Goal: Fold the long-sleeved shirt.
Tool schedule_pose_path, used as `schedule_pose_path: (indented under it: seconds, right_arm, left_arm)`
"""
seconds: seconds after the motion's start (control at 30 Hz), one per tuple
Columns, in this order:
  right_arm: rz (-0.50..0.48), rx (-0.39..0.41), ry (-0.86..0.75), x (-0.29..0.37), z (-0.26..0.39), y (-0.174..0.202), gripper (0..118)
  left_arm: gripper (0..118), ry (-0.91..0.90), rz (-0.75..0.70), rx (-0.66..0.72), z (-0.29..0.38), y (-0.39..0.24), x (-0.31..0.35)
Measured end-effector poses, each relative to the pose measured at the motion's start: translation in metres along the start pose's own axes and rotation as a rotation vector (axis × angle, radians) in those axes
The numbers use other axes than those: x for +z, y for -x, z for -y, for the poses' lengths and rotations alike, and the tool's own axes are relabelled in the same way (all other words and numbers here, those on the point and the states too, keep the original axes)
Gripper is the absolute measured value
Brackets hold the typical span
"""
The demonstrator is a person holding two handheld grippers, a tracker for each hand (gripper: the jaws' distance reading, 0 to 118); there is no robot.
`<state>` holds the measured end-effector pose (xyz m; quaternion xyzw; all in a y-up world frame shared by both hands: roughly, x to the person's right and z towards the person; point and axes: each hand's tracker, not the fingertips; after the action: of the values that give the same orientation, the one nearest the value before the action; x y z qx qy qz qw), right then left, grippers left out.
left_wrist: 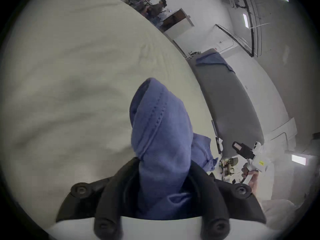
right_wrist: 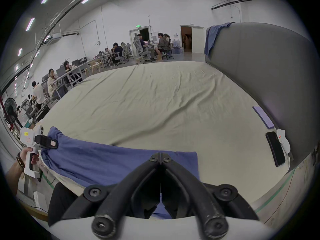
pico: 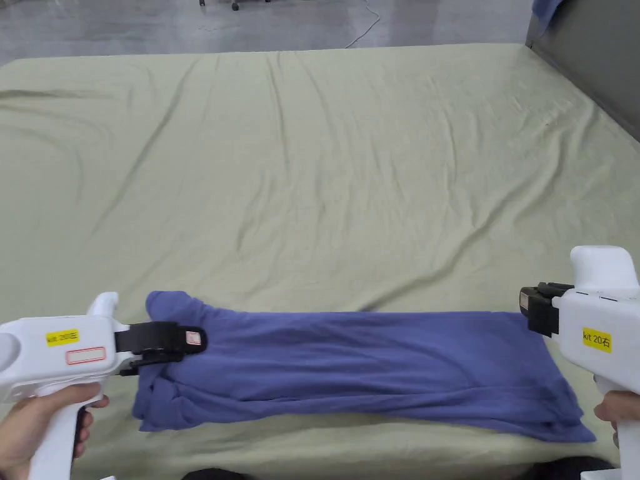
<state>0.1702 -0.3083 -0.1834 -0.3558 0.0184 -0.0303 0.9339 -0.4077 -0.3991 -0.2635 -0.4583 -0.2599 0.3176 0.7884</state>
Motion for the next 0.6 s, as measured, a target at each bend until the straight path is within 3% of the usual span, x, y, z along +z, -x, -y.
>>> schedule_pose_path:
  seconds: [0.17, 0.3, 0.5, 0.6]
  right_arm:
    - [-0.003, 0.008, -0.005, 0.002, -0.001, 0.000, 0]
    - [-0.012, 0.010, -0.010, 0.004, -0.004, 0.003, 0]
    - [-0.016, 0.012, -0.018, 0.006, -0.006, 0.005, 0]
    - [-0.012, 0.008, -0.019, 0.007, -0.006, 0.003, 0]
  left_arm:
    - [24, -0.100, -0.116, 0.069, -0.003, 0.030, 0.066]
    - [24, -0.116, -0.117, 0.102, 0.001, 0.030, 0.081]
    - [24, -0.085, 0.044, 0.082, 0.006, -0.046, 0.051]
    - [24, -0.054, 0.022, 0.084, 0.006, -0.093, 0.017]
